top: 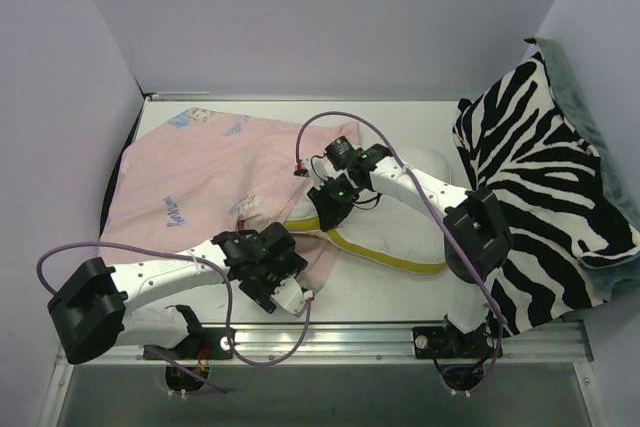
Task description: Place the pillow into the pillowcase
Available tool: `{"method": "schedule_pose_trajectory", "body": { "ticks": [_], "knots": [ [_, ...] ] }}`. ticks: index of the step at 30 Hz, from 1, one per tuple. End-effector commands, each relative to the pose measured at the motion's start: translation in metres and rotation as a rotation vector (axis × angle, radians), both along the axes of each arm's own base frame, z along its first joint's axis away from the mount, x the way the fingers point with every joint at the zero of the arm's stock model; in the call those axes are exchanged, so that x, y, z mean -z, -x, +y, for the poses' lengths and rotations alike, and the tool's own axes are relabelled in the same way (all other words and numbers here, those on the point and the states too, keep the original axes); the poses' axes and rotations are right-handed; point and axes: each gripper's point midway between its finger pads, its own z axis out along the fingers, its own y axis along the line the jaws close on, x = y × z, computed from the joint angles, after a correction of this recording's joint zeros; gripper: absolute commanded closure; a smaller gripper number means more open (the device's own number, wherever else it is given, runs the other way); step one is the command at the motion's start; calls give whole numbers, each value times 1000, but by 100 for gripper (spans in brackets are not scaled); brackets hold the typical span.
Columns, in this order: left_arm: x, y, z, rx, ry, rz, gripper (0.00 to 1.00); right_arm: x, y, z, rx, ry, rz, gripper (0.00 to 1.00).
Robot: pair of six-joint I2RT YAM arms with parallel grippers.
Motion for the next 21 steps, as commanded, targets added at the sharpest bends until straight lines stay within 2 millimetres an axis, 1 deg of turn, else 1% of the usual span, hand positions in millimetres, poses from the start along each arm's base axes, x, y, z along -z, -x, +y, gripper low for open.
{"method": "schedule_pose_trajectory", "body": {
  "ticks": [1, 2, 3, 4, 5, 6, 8, 10, 11, 12, 13, 14, 15, 16, 17, 18, 19, 20, 21],
  "knots": [
    [-1, -38, -28, 18, 107, -170, 3, -23, 19, 0, -10, -62, 62, 100],
    [10, -41, -22, 24, 84, -197, 3, -24, 20, -1, -9, -62, 68, 100],
    [18, -45, -24, 32, 80, -211, 3, -24, 21, -1, -10, -61, 73, 100],
    [16, -53, -34, 37, 122, -253, 3, -25, 22, -1, -8, -62, 76, 100],
    [19, -55, -35, 42, 128, -262, 3, -26, 25, -2, -8, -62, 85, 100],
    [27, -53, -36, 61, 127, -256, 3, -25, 27, -3, -9, -62, 91, 100],
    [29, -52, -45, 89, 150, -250, 7, -26, 30, -4, -11, -62, 98, 100],
    [32, -49, -54, 104, 157, -221, 25, -27, 29, -4, -8, -62, 92, 100],
    [32, -45, -60, 119, 161, -206, 40, -27, 28, -4, -2, -60, 92, 100],
    [34, -40, -62, 113, 152, -166, 66, -28, 26, -3, 6, -62, 91, 100],
    [19, -39, -79, 126, 194, -149, 82, -30, 23, 0, 11, -68, 91, 100],
    [11, -35, -89, 115, 219, -113, 95, -32, 19, 4, 26, -74, 95, 100],
    [6, -21, -99, 133, 225, -75, 100, -34, 16, 6, 33, -79, 98, 100],
    [-4, -9, -112, 150, 263, -24, 100, -34, 8, 13, 40, -84, 98, 100],
    [-37, -7, -139, 169, 342, -16, 100, -35, 4, 17, 48, -90, 102, 100],
    [-51, 6, -149, 168, 373, 39, 100, -35, -1, 21, 67, -96, 114, 100],
    [-64, 28, -160, 211, 390, 93, 100, -30, -5, 26, 75, -95, 135, 100],
    [-90, 40, -179, 239, 455, 115, 100, -37, -13, 33, 81, -118, 127, 100],
    [-102, 51, -187, 236, 484, 145, 100, -38, -18, 36, 105, -124, 141, 100]
  ]
}}
